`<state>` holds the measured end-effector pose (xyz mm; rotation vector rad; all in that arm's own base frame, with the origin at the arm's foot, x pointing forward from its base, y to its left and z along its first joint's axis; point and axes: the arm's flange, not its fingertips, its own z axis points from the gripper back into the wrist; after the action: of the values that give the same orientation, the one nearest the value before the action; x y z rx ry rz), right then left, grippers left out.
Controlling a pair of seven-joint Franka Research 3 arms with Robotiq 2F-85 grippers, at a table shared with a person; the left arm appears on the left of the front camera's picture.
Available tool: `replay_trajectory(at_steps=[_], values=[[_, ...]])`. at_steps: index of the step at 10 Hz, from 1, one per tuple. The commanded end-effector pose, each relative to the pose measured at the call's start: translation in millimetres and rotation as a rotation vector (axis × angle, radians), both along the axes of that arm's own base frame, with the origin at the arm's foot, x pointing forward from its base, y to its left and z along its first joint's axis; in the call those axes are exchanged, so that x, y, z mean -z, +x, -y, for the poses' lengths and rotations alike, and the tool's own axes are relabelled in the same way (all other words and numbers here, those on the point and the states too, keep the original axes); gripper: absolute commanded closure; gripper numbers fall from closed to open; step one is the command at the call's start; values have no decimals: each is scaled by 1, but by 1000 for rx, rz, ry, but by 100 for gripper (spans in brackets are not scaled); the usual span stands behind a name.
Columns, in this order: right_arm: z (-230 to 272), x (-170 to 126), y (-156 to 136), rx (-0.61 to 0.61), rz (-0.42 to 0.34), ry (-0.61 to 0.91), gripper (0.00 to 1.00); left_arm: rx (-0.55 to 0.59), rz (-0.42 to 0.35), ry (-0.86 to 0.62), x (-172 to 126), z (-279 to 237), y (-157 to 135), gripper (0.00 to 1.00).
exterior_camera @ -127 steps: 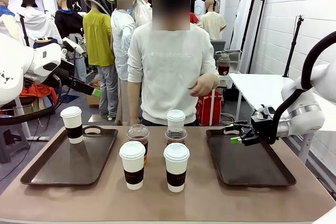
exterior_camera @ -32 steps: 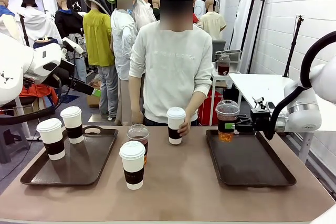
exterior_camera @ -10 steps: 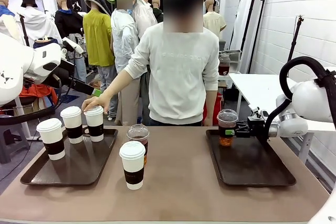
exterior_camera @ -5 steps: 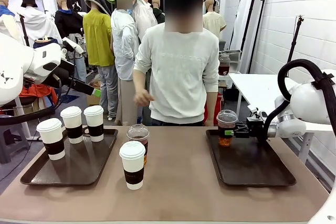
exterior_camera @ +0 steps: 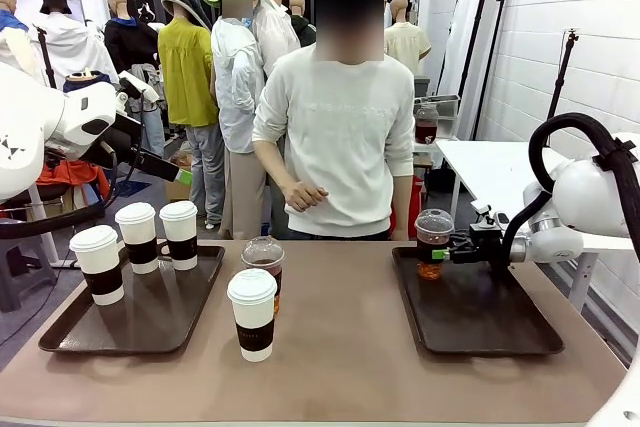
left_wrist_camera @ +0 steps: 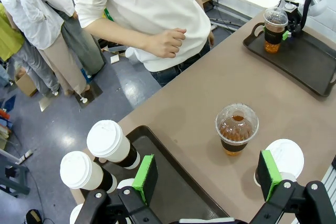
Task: Distribute the coffee onto the tray.
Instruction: Pick up one iced Americano and place it on the right Handle tray.
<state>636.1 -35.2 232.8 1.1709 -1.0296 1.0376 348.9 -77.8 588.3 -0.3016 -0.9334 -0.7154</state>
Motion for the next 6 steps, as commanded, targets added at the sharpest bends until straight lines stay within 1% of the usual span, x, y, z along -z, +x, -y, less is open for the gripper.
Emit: replay_trajectory(at_steps=[1, 3, 6], values=[[1, -6, -7, 11, -30, -29, 0, 8, -7, -6, 1, 0, -1, 0], [5, -8, -14, 27, -34, -33, 0, 8, -7, -6, 1, 0, -1, 0], [19, -9, -33, 61, -46, -42, 0, 8, -7, -6, 1, 0, -1, 0]])
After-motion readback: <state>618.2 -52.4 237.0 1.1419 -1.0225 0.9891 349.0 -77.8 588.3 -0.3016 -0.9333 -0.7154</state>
